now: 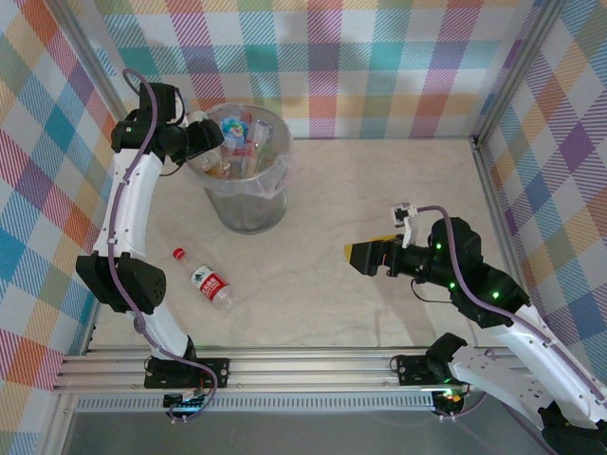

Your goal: Put the plastic bottles in the bin

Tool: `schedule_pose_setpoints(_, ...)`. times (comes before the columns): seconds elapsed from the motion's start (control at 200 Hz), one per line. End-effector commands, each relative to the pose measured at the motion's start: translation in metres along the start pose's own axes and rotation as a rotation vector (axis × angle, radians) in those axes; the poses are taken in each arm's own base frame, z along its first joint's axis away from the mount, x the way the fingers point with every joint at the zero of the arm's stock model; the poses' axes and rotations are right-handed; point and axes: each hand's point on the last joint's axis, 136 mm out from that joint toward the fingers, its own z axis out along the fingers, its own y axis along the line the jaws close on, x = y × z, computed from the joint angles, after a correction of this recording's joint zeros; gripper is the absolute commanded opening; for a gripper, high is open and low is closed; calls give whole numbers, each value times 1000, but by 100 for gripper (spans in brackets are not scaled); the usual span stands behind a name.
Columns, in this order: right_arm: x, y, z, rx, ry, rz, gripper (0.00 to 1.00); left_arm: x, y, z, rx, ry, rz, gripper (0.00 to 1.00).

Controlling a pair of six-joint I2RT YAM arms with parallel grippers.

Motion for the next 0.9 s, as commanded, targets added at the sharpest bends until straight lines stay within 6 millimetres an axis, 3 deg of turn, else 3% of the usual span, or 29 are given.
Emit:
schedule_pose_setpoints(0.0, -8, 5, -3, -12, -26, -5, 100, -4, 4, -18, -26, -30, 19, 72)
schedule_pose_setpoints(0.19, -7, 4, -2, -8, -23, -2, 100, -6, 17, -28, -90, -49, 51, 74)
schedule_pose_setpoints(0.41, -7, 3, 0, -11, -20, 5, 100, -12, 19, -43, -88, -82, 55, 91)
schedule_pose_setpoints(0.52, -6, 2, 1, -9, -19, 9, 100, -15, 24, -47, -92, -86, 51, 93)
schedule_pose_setpoints(0.62, -5, 2, -1, -4, -20, 10, 100, -21, 30, -54, -86, -112, 32, 86)
schedule_pose_setpoints(0.725, -5, 0, -1, 3, -23, 11, 100, -24, 20, -62, -18, -125, 28, 75)
schedule_pose_setpoints(0.895, -4, -2, 3, -2, -20, 23, 100, -14, 11, -62, 38, -82, 39, 71)
